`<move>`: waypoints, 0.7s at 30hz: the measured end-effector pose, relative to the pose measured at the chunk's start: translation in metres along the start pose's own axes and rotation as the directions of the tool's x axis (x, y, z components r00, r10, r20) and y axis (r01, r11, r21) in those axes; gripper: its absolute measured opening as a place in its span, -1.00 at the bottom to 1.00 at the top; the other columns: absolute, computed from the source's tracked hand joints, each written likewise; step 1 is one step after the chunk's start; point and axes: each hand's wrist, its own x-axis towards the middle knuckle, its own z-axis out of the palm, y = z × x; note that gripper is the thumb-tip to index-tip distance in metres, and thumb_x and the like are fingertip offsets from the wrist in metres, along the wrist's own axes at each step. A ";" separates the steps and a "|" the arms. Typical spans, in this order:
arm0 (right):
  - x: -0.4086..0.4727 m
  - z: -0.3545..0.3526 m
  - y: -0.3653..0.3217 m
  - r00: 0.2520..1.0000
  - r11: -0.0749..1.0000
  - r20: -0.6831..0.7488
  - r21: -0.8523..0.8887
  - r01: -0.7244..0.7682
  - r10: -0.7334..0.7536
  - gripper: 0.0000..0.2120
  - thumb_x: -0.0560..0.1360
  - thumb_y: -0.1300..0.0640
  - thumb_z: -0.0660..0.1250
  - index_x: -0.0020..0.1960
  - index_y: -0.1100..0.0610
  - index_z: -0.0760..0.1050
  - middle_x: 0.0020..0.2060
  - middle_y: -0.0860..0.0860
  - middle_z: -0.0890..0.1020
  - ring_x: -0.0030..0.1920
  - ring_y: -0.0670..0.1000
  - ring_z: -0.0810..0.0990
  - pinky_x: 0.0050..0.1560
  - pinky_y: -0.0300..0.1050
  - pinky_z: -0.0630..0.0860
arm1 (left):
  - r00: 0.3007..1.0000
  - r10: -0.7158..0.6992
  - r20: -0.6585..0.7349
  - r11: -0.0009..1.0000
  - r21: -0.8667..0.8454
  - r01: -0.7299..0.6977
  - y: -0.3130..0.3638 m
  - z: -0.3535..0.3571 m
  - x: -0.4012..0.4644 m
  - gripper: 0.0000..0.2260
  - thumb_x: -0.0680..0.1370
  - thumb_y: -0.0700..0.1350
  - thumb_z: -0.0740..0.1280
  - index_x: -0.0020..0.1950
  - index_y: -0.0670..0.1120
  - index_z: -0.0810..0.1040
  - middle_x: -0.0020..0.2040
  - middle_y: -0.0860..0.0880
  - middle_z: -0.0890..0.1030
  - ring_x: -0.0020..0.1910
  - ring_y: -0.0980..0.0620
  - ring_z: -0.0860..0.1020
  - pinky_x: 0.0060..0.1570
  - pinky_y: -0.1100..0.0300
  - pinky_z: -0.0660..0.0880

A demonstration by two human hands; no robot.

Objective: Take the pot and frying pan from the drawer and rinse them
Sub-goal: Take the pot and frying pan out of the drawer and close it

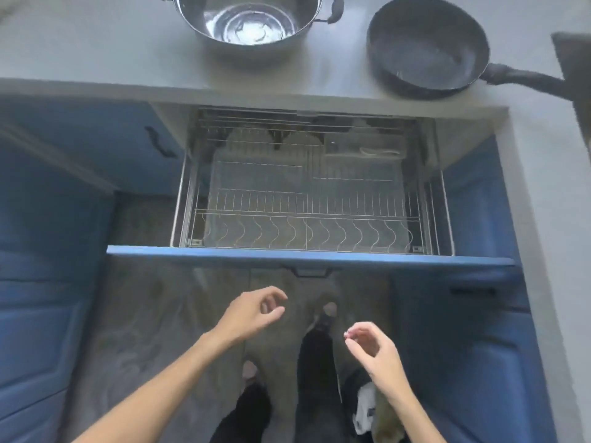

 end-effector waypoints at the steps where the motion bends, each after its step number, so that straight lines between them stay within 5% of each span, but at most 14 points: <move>1: 0.014 0.008 0.003 1.000 1.000 -0.003 -0.018 0.019 -0.019 -0.72 0.40 0.36 0.43 -0.15 -0.04 0.57 -0.18 -0.01 0.68 -0.22 -0.10 0.61 -0.13 -0.33 0.50 | 1.000 -0.009 0.018 1.000 0.024 0.008 -0.007 0.004 0.012 -0.79 0.40 0.22 0.26 0.03 0.38 0.45 -0.25 0.26 0.57 -0.23 0.25 0.52 -0.19 0.22 0.43; 5: 0.074 0.038 0.017 0.999 0.993 -0.020 -0.106 0.043 -0.045 -0.75 0.40 0.29 0.43 0.02 0.05 0.53 -0.02 -0.02 0.64 -0.09 -0.12 0.59 0.02 -0.23 0.48 | 0.999 -0.029 0.034 0.998 0.048 0.028 -0.029 0.031 0.050 -0.52 0.47 0.11 0.35 0.38 0.19 0.36 0.22 0.05 0.58 0.18 0.01 0.54 0.11 0.17 0.44; 8: 0.120 0.051 0.029 0.998 0.989 -0.058 -0.147 0.010 -0.019 -0.69 0.38 0.35 0.37 0.09 0.13 0.51 0.02 0.05 0.62 -0.01 0.00 0.57 0.10 -0.14 0.47 | 1.000 -0.018 -0.004 0.999 -0.030 0.018 -0.037 0.054 0.082 -0.45 0.47 -0.05 0.40 0.44 0.11 0.31 0.36 0.04 0.47 0.23 -0.03 0.49 0.07 0.28 0.34; 12: 0.160 0.067 0.039 0.989 0.987 -0.126 -0.147 0.061 -0.080 -0.77 0.35 0.38 0.33 -0.11 0.07 0.51 -0.21 0.00 0.60 -0.26 -0.13 0.53 -0.23 -0.57 0.35 | 0.978 0.020 -0.210 0.998 -0.056 -0.033 -0.036 0.078 0.115 -0.61 0.41 -0.14 0.40 0.22 0.07 0.53 0.12 0.03 0.63 0.04 -0.03 0.58 0.04 0.19 0.46; 16: 0.167 0.063 0.038 0.986 0.989 -0.138 -0.127 0.078 -0.095 -0.79 0.36 0.34 0.33 -0.10 0.09 0.56 -0.25 -0.02 0.59 -0.33 -0.27 0.51 -0.18 -0.47 0.37 | 0.960 -0.032 -0.277 0.983 -0.181 -0.020 -0.036 0.075 0.120 -0.77 0.35 -0.14 0.43 -0.03 0.08 0.63 -0.19 0.11 0.61 -0.17 0.15 0.55 -0.23 0.48 0.36; 18: 0.171 0.063 0.034 0.987 0.994 -0.141 -0.093 0.063 -0.076 -0.76 0.37 0.37 0.33 0.00 0.16 0.58 -0.24 0.03 0.57 -0.30 -0.15 0.49 -0.20 -0.41 0.37 | 0.971 -0.022 -0.237 0.985 -0.173 -0.020 -0.032 0.065 0.123 -0.75 0.32 -0.12 0.44 -0.05 0.13 0.61 -0.19 0.15 0.61 -0.17 0.17 0.55 -0.20 0.39 0.37; 21: 0.189 0.060 0.020 0.985 0.998 -0.166 -0.062 0.030 -0.040 -0.79 0.38 0.36 0.34 -0.07 0.11 0.57 -0.28 0.02 0.56 -0.40 -0.29 0.47 -0.27 -0.45 0.35 | 0.975 -0.026 -0.220 0.983 -0.185 -0.016 -0.026 0.052 0.135 -0.75 0.32 -0.12 0.42 -0.09 0.18 0.56 -0.17 0.12 0.62 -0.14 0.14 0.57 -0.15 0.32 0.39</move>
